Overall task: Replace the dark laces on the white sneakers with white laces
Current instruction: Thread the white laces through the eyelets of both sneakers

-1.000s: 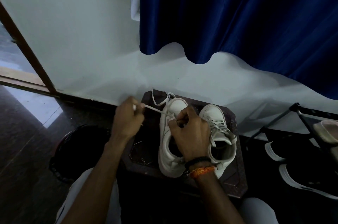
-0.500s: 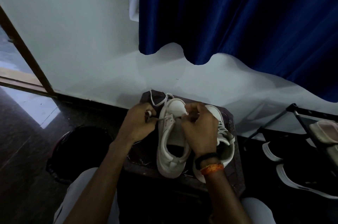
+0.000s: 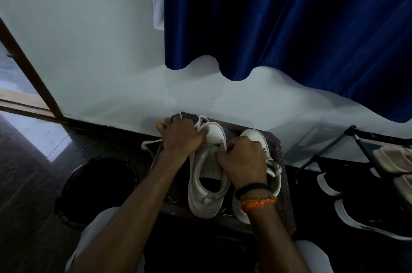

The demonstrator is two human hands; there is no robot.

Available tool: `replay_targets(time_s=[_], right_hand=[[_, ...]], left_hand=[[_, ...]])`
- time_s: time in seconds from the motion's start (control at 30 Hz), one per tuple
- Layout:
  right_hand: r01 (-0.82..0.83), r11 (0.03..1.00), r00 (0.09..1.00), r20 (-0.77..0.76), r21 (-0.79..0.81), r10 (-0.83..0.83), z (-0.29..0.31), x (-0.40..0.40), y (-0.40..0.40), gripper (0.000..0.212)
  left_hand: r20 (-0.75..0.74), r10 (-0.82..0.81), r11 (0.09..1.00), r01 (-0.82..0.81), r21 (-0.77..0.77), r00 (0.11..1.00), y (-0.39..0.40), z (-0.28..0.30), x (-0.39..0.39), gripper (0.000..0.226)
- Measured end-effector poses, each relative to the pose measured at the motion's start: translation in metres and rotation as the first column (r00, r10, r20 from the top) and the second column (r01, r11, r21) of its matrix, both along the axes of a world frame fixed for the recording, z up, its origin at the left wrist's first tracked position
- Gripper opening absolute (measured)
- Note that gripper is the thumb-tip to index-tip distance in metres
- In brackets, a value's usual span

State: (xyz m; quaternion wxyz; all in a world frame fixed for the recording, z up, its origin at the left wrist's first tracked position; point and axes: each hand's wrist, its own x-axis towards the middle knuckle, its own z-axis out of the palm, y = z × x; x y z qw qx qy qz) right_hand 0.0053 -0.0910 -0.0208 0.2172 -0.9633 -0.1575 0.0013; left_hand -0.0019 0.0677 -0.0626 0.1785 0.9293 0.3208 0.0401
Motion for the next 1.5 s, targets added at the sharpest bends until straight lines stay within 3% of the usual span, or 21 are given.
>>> replay_targets(time_s=[0.07, 0.17, 0.23, 0.3, 0.37, 0.43, 0.57, 0.73, 0.83, 0.93, 1.0, 1.07, 1.1, 1.2, 1.27, 1.37, 1.5], right_hand=[[0.001, 1.000, 1.000, -0.018, -0.003, -0.001, -0.002, 0.002, 0.002, 0.027], [-0.013, 1.000, 0.999, -0.037, -0.005, 0.013, -0.005, 0.005, 0.004, 0.027], [-0.034, 0.999, 0.998, -0.045, -0.019, 0.033, -0.004, 0.007, 0.005, 0.026], [-0.047, 0.999, 0.997, -0.058, -0.026, 0.045, -0.002, 0.008, 0.004, 0.024], [-0.053, 0.998, 0.996, -0.068, -0.021, 0.051, 0.001, 0.008, 0.004, 0.023], [-0.062, 0.998, 0.996, -0.066, -0.019, 0.061, 0.001, 0.007, 0.003, 0.022], [-0.084, 0.996, 0.993, -0.084, -0.019, 0.082, 0.000, 0.011, 0.002, 0.024], [-0.110, 0.994, 0.990, -0.086, 0.018, 0.111, 0.000, 0.011, -0.001, 0.027], [-0.067, 0.974, 0.995, -0.060, 0.216, 0.082, 0.003, 0.017, 0.000, 0.051], [-0.103, 0.875, 0.988, -0.053, 0.474, 0.146, 0.011, 0.027, -0.001, 0.067], [-0.202, 0.791, 0.966, -0.014, 0.578, 0.257, 0.015, 0.032, -0.001, 0.049], [-0.275, 0.737, 0.945, 0.032, 0.617, 0.326, 0.016, 0.038, -0.001, 0.017], [-0.292, 0.727, 0.940, 0.045, 0.622, 0.339, 0.017, 0.040, -0.002, 0.004], [-0.182, 0.745, 0.974, 0.013, 0.641, 0.226, 0.020, 0.047, -0.011, 0.021], [-0.137, 0.759, 0.985, 0.007, 0.637, 0.171, 0.023, 0.055, -0.019, 0.015], [-0.141, 0.877, 0.989, 0.029, 0.459, 0.143, 0.023, 0.065, -0.027, 0.013], [-0.117, 0.934, 0.993, 0.042, 0.338, 0.109, 0.020, 0.074, -0.036, 0.020]], left_hand=[[-0.022, -0.030, 0.981, 0.025, -0.190, 0.999, 0.002, 0.006, 0.007, 0.049], [0.087, -0.041, 0.931, 0.070, -0.359, 0.995, 0.005, 0.018, 0.011, 0.016], [0.205, 0.020, 0.889, 0.076, -0.452, 0.978, 0.006, 0.027, 0.011, 0.021], [0.306, 0.109, 0.742, 0.128, -0.658, 0.946, 0.007, 0.035, 0.012, 0.018], [0.359, 0.172, 0.508, 0.229, -0.830, 0.917, 0.004, 0.045, 0.011, 0.011], [0.413, 0.196, 0.398, 0.312, -0.862, 0.889, 0.001, 0.058, 0.011, 0.010], [0.561, 0.212, 0.435, 0.436, -0.788, 0.801, 0.000, 0.083, 0.019, 0.021], [0.681, 0.239, 0.466, 0.534, -0.705, 0.692, 0.005, 0.129, 0.029, 0.018], [0.678, 0.006, 0.508, 0.582, -0.635, 0.735, 0.003, 0.143, 0.023, 0.006], [0.594, -0.268, 0.448, 0.644, -0.620, 0.759, -0.005, 0.141, 0.011, 0.005], [0.550, -0.378, 0.398, 0.667, -0.629, 0.744, -0.007, 0.138, 0.005, 0.002], [0.554, -0.409, 0.359, 0.686, -0.633, 0.725, -0.006, 0.135, 0.001, 0.002], [0.570, -0.392, 0.344, 0.689, -0.637, 0.722, -0.003, 0.134, -0.002, 0.003], [0.643, -0.265, 0.360, 0.692, -0.626, 0.719, 0.011, 0.131, -0.010, 0.007], [0.705, -0.096, 0.395, 0.677, -0.621, 0.703, 0.026, 0.127, -0.016, 0.011], [0.735, 0.203, 0.415, 0.622, -0.663, 0.647, 0.050, 0.118, -0.026, 0.016], [0.631, 0.521, 0.526, 0.366, -0.767, 0.575, 0.078, 0.097, -0.035, 0.017]])
